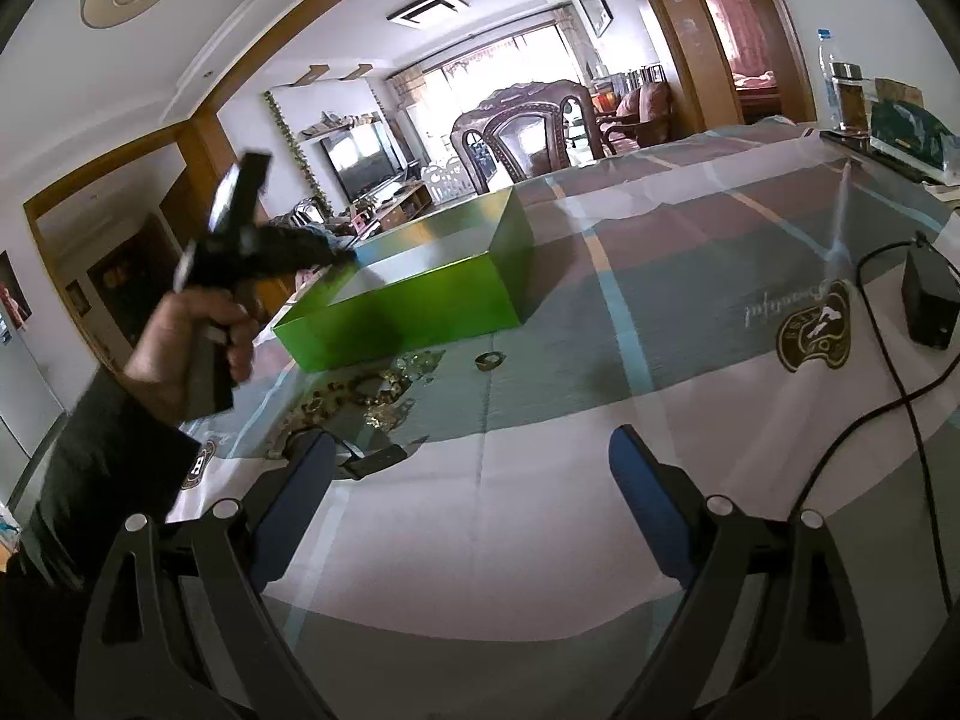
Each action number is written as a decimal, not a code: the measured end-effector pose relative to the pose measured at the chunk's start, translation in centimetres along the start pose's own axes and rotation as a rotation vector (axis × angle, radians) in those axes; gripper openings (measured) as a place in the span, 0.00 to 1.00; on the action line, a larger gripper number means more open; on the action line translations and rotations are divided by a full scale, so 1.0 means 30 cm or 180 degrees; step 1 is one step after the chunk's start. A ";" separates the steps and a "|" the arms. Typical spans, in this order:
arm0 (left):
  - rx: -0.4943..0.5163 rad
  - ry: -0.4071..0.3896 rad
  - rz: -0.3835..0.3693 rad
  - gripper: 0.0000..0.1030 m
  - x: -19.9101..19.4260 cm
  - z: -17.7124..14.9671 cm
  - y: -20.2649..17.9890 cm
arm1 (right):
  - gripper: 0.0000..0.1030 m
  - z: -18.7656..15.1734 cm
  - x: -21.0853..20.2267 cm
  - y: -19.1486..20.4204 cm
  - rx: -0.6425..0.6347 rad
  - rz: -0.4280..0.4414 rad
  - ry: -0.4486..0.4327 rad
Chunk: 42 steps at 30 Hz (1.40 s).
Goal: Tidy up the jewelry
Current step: 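Carry the bangle and watch over the green box and open both tools, then withdraw both tools from the box back toward the remaining jewelry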
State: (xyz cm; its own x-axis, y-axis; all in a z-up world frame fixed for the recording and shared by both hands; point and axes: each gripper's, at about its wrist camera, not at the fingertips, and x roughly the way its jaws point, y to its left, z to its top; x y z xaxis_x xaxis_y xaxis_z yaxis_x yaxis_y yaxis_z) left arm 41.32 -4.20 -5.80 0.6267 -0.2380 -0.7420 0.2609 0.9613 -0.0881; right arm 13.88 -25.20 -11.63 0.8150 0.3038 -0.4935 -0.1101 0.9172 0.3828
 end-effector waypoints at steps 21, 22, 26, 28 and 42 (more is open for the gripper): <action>-0.0384 -0.0799 0.0357 0.94 -0.617 -0.754 0.039 | 0.88 -0.034 -0.003 0.181 -0.0582 -0.0097 0.0007; -0.0374 -0.0765 0.0357 0.94 -0.607 -0.770 0.033 | 0.88 -0.038 -0.003 0.199 -0.0644 -0.0102 0.0021; -0.0329 -0.0644 0.0393 0.94 -0.574 -0.793 0.023 | 0.88 -0.053 -0.005 0.231 -0.0709 -0.0132 0.0031; -0.0322 -0.0684 0.0396 0.94 -0.579 -0.799 0.015 | 0.88 -0.057 -0.011 0.240 -0.0713 -0.0140 0.0017; -0.0252 -0.0718 0.0331 0.94 -0.608 -0.800 0.002 | 0.88 -0.072 -0.020 0.263 -0.0729 -0.0156 0.0034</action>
State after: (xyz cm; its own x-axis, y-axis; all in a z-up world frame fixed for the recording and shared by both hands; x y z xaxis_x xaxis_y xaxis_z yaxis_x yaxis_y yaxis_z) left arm 12.27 3.52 -8.23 0.7974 -0.1537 -0.5836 0.1337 0.9880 -0.0775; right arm 11.29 -17.58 -10.01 0.8167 0.2591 -0.5157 -0.1978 0.9651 0.1717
